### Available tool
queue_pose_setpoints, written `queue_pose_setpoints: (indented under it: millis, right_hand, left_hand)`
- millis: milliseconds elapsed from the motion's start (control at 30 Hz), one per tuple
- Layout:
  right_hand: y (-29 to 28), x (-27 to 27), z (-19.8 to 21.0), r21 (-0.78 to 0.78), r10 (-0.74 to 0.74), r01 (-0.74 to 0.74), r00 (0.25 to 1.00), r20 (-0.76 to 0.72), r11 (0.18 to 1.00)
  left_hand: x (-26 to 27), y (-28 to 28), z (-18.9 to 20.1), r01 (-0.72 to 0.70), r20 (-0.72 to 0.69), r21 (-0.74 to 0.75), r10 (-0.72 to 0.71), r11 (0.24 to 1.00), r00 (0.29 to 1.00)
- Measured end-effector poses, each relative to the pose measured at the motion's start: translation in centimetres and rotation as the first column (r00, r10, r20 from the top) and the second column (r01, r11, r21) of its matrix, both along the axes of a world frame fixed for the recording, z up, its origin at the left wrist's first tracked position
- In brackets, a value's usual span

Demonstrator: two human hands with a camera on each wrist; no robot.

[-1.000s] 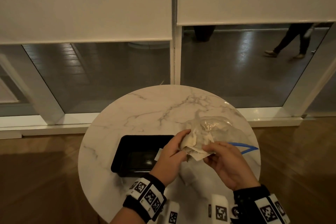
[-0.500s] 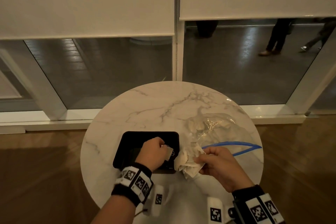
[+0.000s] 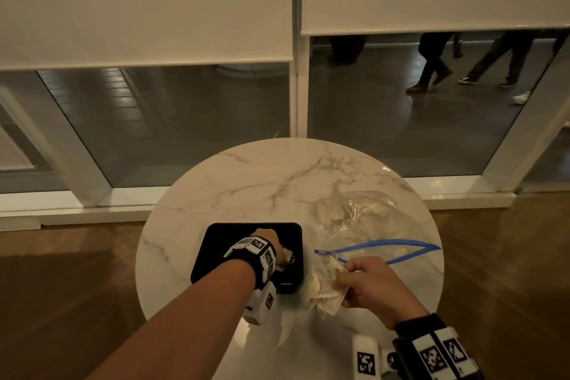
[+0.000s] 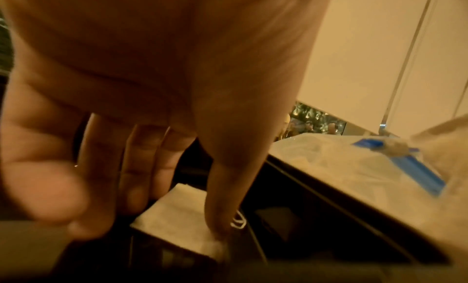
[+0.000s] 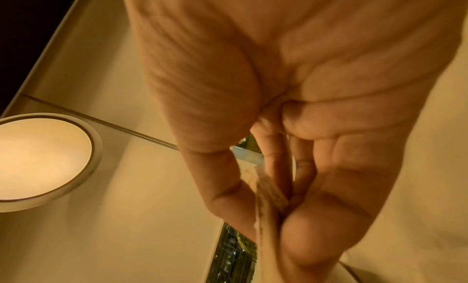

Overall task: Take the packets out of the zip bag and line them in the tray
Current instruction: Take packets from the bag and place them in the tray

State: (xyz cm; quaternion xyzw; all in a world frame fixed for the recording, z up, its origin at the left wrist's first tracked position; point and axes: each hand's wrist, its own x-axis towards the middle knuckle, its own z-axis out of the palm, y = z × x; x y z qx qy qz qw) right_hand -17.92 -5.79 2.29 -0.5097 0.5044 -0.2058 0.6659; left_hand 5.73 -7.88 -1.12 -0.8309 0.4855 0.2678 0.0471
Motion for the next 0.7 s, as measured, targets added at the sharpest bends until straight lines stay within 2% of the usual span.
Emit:
queue_pose_setpoints:
  millis: [167, 367, 467, 567, 700]
  right_hand:
    - [0.0, 0.1, -1.3, 0.046, 0.012, -0.01, 0.999, -0.045, 0.999]
    - [0.0, 0.6, -2.8, 0.056, -0.02, 0.026, 0.994, -0.112, 0.998]
    - [0.2, 0.7, -3.0, 0.019, -0.035, 0.038, 0.988, -0.15, 0.999]
    - [0.1, 0.4, -2.8, -0.02, -0.08, 0.078, 0.984, -0.162, 0.997]
    - [0.0, -0.1, -1.4, -0.126, -0.117, 0.089, 0.964, -0.238, 0.988]
  left_hand:
    - [0.0, 0.3, -0.1, -0.031, 0.001, -0.012, 0.031, 0.999, 1.0]
    - [0.8, 0.4, 0.7, -0.07, -0.093, -0.008, 0.068, 0.998, 0.993]
    - [0.9, 1.0, 2.1, -0.105, -0.13, -0.093, 0.093, 0.99, 0.987]
    - [1.1, 2.0, 2.7, -0.182, -0.25, -0.197, 0.13, 0.963, 0.959]
    - [1.1, 3.9, 3.0, -0.227, -0.355, -0.362, 0.091, 0.904, 0.931]
